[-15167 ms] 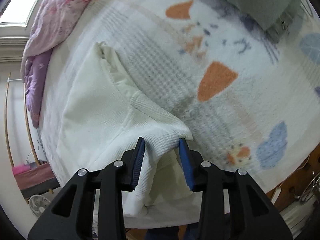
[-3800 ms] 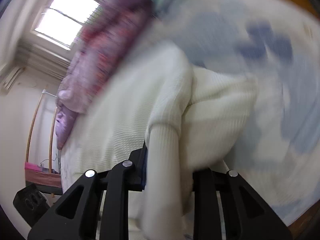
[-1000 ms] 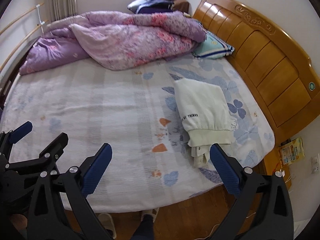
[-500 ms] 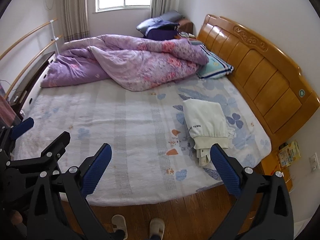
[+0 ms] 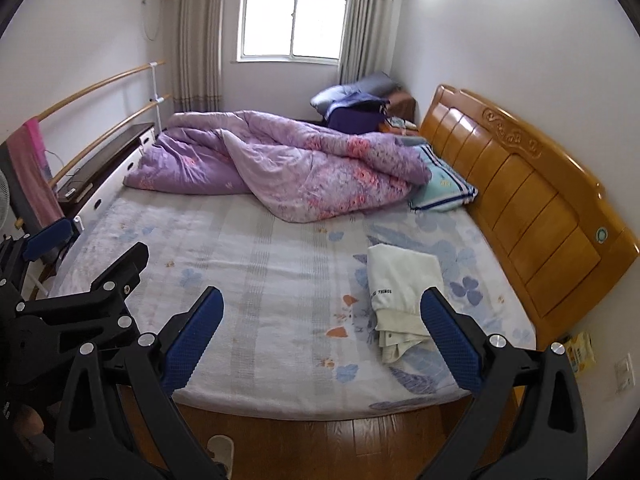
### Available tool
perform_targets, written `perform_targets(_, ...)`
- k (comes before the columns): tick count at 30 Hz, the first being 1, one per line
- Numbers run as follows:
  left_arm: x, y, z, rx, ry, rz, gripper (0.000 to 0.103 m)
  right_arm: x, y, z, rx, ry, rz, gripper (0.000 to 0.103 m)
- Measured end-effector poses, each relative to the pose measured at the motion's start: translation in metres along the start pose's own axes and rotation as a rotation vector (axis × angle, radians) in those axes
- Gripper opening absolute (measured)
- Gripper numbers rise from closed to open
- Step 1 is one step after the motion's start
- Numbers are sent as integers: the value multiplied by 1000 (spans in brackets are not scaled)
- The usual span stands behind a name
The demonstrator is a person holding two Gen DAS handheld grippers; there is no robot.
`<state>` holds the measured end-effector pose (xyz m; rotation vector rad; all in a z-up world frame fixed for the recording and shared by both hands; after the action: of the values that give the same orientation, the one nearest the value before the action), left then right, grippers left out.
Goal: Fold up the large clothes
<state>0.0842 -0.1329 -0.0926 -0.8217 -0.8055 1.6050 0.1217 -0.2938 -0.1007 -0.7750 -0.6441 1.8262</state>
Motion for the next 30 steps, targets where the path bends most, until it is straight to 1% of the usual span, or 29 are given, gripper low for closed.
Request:
perform_targets(2, -10, 3, 14, 2, -2, 8, 98, -12, 8, 14, -10, -11, 0, 95)
perform_targets(5, -20, 6, 33, 24, 39, 34, 98, -23, 17, 33, -26, -16, -7, 95)
perform_targets(7, -25, 7, 44, 28, 45, 47, 98, -27, 22, 44, -39, -26, -7, 95)
perform_targets(12, -37, 2, 67, 3, 51, 48, 98, -37, 25, 68, -73, -24, -22, 95)
perform_targets(15, -42, -3, 79, -16, 51, 31, 98, -42, 23, 78, -90, -16, -32, 95)
perform_targets(19, -43, -8, 94, -48, 45, 8, 98, -42, 19, 92, -113, 1, -43, 95)
perform_targets(22, -38, -12, 102, -55, 42, -2, 98, -40, 17, 99, -120, 7, -54, 95)
perform_targets(25, -32, -15, 109, -56, 56, -4, 98, -36, 14, 104, -129, 8, -62, 95)
perform_targets(30, -22, -19, 117, -67, 49, -1, 98, -29, 9, 109, -131, 14, -60, 95)
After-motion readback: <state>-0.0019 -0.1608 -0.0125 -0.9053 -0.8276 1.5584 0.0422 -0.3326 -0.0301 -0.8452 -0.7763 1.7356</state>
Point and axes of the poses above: each gripper's, at about its wrist camera, not at the fingertips, and z roughly against the way its jaws point, x to its left, y to its underside, the point moved 1 cm from there along -z, roughly the way its jaws point, and after that the axes turned 10 degrees about z, right-handed, at the moved point
